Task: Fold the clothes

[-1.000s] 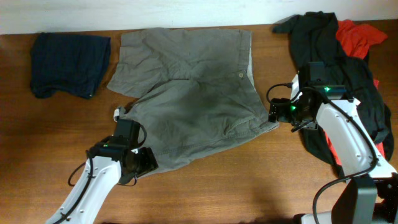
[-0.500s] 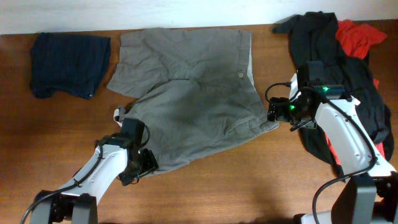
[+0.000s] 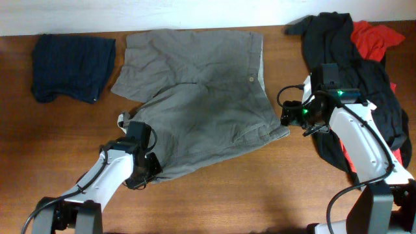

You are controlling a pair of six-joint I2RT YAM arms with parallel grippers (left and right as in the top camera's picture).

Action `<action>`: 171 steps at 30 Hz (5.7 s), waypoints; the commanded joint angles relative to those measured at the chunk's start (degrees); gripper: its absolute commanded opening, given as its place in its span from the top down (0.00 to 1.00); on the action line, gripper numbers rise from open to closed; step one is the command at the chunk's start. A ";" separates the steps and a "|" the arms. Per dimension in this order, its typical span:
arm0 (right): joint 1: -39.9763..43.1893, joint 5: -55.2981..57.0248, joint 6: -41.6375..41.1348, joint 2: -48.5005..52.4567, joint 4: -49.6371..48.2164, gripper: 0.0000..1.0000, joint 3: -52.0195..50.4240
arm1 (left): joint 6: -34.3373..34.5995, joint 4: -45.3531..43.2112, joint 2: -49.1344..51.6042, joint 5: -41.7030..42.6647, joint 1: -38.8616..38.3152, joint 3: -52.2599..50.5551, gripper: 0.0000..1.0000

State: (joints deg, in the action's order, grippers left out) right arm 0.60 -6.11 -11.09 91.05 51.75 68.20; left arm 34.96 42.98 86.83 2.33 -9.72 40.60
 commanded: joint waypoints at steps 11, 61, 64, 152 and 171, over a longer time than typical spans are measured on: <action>-2.10 -5.29 0.07 8.57 -1.46 0.18 -0.50 | -2.27 -0.57 1.18 -1.29 2.27 3.32 0.99; 6.93 -3.78 -1.18 -25.11 24.74 0.96 -0.70 | -18.38 22.62 -2.99 -11.93 8.02 38.27 0.99; 6.93 -3.76 -1.20 -28.87 27.39 0.96 -0.70 | -18.38 22.60 -7.74 -12.68 8.02 38.27 0.99; 2.36 -0.13 6.36 5.88 -13.55 0.85 5.95 | -55.45 -45.97 35.67 2.86 -5.16 38.32 0.69; 2.36 -0.96 -1.20 5.92 -10.93 0.79 5.95 | -18.43 -9.92 37.27 -5.86 0.59 38.32 0.87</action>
State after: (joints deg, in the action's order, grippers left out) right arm 3.42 -7.11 -7.79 96.71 40.73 73.65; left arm 9.56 28.80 121.34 -7.01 -12.73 81.56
